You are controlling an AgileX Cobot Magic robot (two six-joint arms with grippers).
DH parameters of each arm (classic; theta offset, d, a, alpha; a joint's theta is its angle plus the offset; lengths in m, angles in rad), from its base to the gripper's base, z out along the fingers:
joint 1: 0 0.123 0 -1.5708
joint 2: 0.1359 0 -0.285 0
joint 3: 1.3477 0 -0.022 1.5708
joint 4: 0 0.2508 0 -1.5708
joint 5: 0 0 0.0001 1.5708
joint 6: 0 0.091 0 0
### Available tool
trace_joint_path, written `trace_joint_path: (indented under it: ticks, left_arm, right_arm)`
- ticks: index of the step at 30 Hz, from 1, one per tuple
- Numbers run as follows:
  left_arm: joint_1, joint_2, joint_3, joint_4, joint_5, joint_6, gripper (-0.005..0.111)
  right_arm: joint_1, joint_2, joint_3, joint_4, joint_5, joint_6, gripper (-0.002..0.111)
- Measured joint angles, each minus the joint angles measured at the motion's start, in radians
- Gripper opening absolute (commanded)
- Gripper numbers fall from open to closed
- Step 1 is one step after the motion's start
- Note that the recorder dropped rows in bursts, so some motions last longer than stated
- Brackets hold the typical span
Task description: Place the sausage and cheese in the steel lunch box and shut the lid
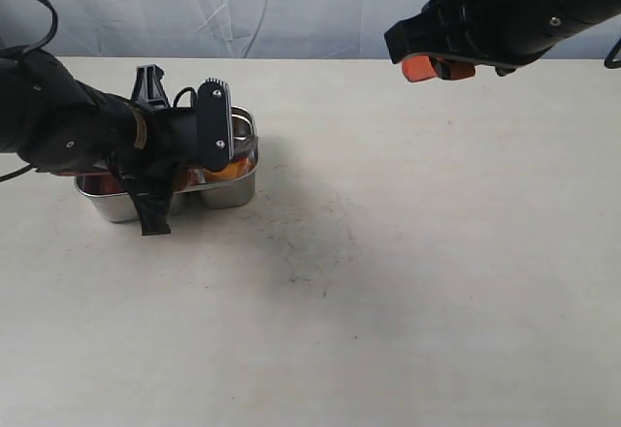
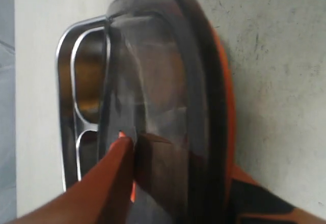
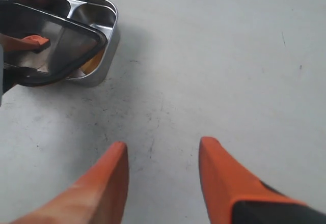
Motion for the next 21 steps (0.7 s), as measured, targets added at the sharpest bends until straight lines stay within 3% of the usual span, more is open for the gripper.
trace_joint_path:
  ticks: [21]
  left_arm:
    - [0.0, 0.007, 0.002, -0.101, 0.006, 0.008, 0.041]
  right_arm:
    - [0.0, 0.0, 0.0, 0.005, 0.007, 0.0, 0.043]
